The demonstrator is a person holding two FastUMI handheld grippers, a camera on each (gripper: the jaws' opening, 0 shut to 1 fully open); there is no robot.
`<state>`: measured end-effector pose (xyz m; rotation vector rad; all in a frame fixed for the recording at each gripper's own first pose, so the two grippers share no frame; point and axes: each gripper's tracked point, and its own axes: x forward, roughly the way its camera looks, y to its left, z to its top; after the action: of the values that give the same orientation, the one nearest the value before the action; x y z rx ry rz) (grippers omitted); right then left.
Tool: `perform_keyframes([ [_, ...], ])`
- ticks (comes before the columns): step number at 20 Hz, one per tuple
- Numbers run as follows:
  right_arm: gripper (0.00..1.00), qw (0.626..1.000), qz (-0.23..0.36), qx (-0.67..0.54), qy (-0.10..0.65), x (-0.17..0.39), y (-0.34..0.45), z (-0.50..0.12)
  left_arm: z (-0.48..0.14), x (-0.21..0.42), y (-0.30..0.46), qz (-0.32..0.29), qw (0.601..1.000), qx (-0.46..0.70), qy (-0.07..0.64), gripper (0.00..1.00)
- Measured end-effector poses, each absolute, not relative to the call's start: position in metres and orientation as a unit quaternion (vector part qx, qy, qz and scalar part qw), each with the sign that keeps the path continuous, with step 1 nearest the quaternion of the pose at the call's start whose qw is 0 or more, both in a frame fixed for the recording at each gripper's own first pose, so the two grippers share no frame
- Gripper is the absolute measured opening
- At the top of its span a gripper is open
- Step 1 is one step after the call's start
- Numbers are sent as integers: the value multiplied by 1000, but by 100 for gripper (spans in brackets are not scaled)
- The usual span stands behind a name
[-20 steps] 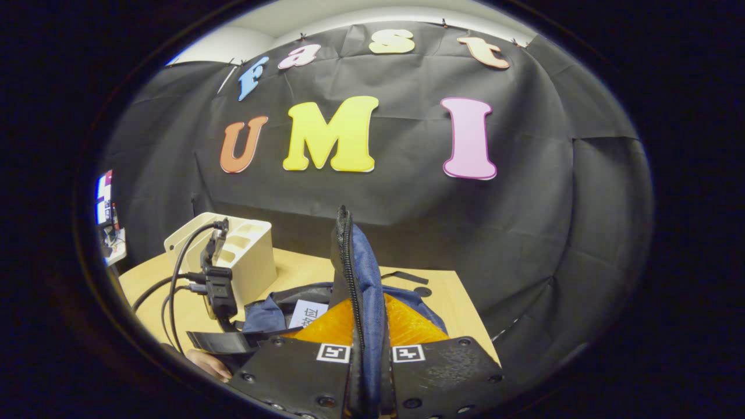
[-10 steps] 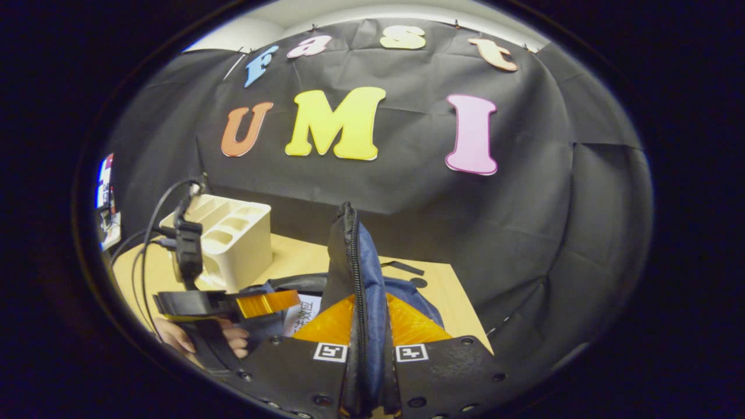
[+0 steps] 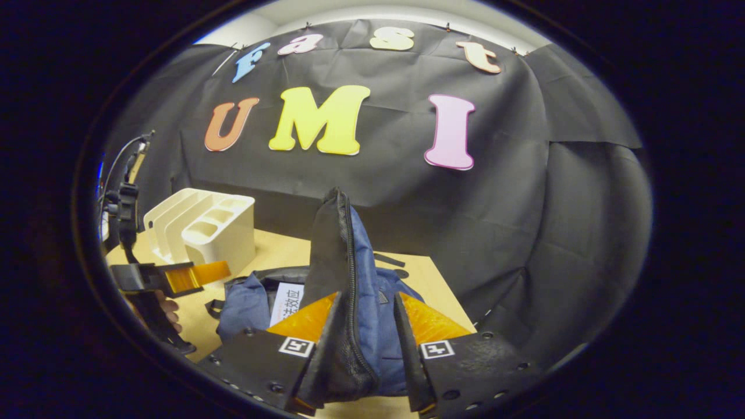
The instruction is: Open the schoolbag, grab two books from the bookshelf and put them into the schoolbag.
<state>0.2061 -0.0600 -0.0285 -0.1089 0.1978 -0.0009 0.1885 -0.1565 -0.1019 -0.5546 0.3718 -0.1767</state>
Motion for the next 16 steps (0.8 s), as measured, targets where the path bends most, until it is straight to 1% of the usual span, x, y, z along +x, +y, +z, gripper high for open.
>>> perform_keyframes([
  [2, 67, 993, -11, -47, 105, 197, -59, -33, -101, 176, -142, -85, 945, -262, 178, 81],
  [3, 65, 993, -14, -45, 107, 191, -57, -35, -101, 169, -135, -82, 948, -254, 176, 81],
  [4, 70, 993, -17, -45, 108, 186, -56, -37, -100, 163, -127, -78, 951, -243, 174, 81],
  [5, 71, 993, -19, -46, 108, 179, -54, -38, -98, 157, -118, -72, 955, -231, 170, 81],
  [6, 80, 993, -21, -48, 106, 171, -52, -39, -96, 150, -109, -67, 959, -220, 165, 81],
  [9, 84, 994, -21, -46, 99, 150, -44, -41, -92, 129, -89, -57, 967, -194, 156, 81],
  [10, 87, 994, -20, -43, 97, 143, -42, -43, -91, 122, -84, -55, 969, -186, 152, 81],
  [12, 91, 995, -13, -35, 90, 128, -33, -45, -86, 109, -75, -50, 975, -166, 140, 81],
  [13, 86, 996, -8, -31, 85, 120, -29, -47, -83, 103, -70, -48, 977, -155, 134, 80],
  [16, 93, 997, 9, -23, 75, 94, -20, -54, -76, 81, -52, -35, 983, -133, 119, 80],
])
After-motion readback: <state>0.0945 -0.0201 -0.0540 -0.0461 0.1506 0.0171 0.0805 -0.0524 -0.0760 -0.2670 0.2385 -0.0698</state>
